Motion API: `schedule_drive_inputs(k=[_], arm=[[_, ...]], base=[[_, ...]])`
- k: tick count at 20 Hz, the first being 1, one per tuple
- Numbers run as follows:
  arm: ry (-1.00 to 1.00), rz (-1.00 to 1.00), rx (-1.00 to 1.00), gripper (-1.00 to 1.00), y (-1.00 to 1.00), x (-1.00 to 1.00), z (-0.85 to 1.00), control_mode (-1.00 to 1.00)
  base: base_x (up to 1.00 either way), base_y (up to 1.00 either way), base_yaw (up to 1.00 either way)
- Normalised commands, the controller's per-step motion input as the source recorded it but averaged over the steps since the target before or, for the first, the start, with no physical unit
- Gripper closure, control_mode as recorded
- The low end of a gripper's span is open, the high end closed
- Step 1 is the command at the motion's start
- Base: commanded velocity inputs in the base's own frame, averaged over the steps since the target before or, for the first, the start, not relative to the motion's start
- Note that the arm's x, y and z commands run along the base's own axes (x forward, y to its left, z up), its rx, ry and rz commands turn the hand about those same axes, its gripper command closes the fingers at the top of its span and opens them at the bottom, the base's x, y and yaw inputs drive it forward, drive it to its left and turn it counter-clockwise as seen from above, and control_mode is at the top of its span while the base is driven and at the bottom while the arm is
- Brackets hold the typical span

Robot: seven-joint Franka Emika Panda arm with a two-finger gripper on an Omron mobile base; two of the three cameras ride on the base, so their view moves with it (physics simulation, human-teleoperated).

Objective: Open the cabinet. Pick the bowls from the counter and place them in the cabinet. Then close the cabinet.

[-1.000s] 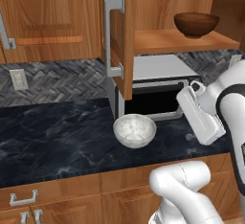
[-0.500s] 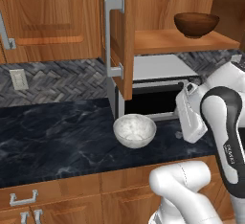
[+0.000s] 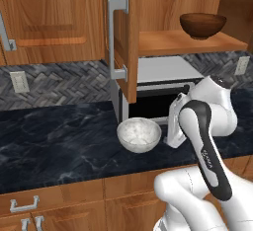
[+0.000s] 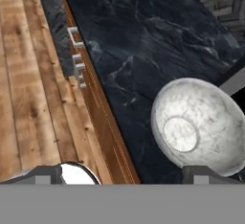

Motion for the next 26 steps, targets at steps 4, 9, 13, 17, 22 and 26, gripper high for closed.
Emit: schedule_drive_inputs(k=[4,9,13,17,22,26], arm=[[0.00,0.00,0.00,-1.00,0.31,0.43,-0.53,-1.00],[0.05,0.00,0.00,-1.00,0.19,0.18,-0.42,-1.00],[0.13,0.00,0.00,-1.00,0.22,0.01,-0.32,-1.00],[0.19,0.00,0.00,-1.00,0.20,0.08,-0.19,-1.00],[0.21,0.01,0.00,-1.00,0.17,0.17,-0.11,-1.00],[0.08,0.00,0.00,-1.00,0.06,0.27,-0.04,-1.00]], base=[[0.00,0.00,0.00],[0.00,0.00,0.00],[0.00,0.00,0.00],[0.00,0.00,0.00],[0.00,0.00,0.00],[0.00,0.00,0.00]])
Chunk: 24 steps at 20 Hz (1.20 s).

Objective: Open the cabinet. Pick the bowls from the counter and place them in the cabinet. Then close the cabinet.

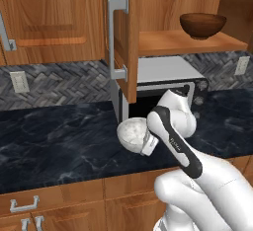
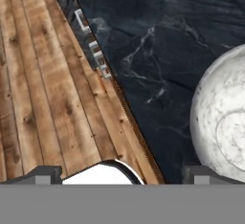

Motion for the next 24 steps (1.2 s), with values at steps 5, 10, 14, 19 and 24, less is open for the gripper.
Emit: schedule_drive_inputs(k=[5,10,14,19,24], arm=[[0.00,0.00,0.00,-1.00,0.00,0.30,-0.03,-1.00],[-0.01,0.00,0.00,-1.00,0.00,0.28,-0.10,-1.00],[0.00,0.00,0.00,-1.00,0.00,0.21,-0.30,-1.00],[-0.01,0.00,0.00,-1.00,0.00,0.08,-0.48,-1.00],[0.00,0.00,0.00,-1.00,0.00,0.17,-0.22,-1.00]], base=[[0.00,0.00,0.00],[0.00,0.00,0.00],[0.00,0.00,0.00],[0.00,0.00,0.00],[0.00,0.00,0.00]])
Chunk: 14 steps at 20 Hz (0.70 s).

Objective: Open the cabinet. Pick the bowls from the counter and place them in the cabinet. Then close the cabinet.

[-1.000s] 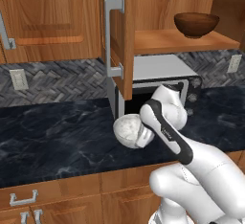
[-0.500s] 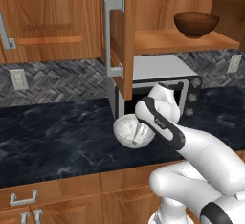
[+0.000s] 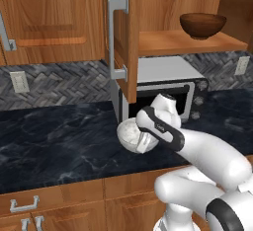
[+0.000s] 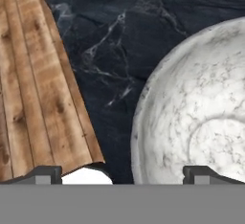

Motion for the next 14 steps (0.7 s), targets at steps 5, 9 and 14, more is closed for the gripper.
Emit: schedule_drive_inputs(k=[5,9,14], arm=[[0.00,0.00,0.00,-1.00,0.00,0.27,-0.12,-1.00],[0.00,0.00,0.00,-1.00,0.00,0.29,-0.15,-1.00],[0.00,0.00,0.00,-1.00,0.00,0.23,-0.21,-1.00]], base=[[0.00,0.00,0.00],[0.00,0.00,0.00],[0.00,0.00,0.00]])
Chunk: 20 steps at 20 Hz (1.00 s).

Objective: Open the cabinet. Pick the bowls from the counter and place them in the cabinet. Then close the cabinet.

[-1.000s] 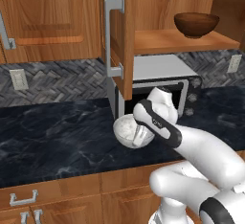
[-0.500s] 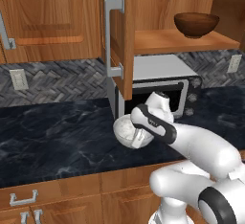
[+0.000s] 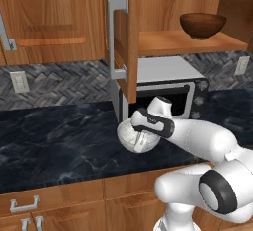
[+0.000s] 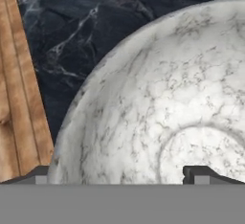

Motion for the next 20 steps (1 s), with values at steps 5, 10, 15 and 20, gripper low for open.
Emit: schedule_drive_inputs(k=[5,10,15,20], arm=[[0.00,0.00,0.00,-1.00,0.04,0.19,-0.29,-1.00],[0.00,0.00,0.00,1.00,0.15,0.16,-0.35,-1.00],[0.00,0.00,0.00,1.00,0.05,0.01,-0.07,-1.00],[-0.08,0.00,0.00,1.00,-0.11,-0.12,-0.01,-1.00]], base=[[0.00,0.00,0.00],[0.00,0.00,0.00],[0.00,0.00,0.00],[0.00,0.00,0.00]])
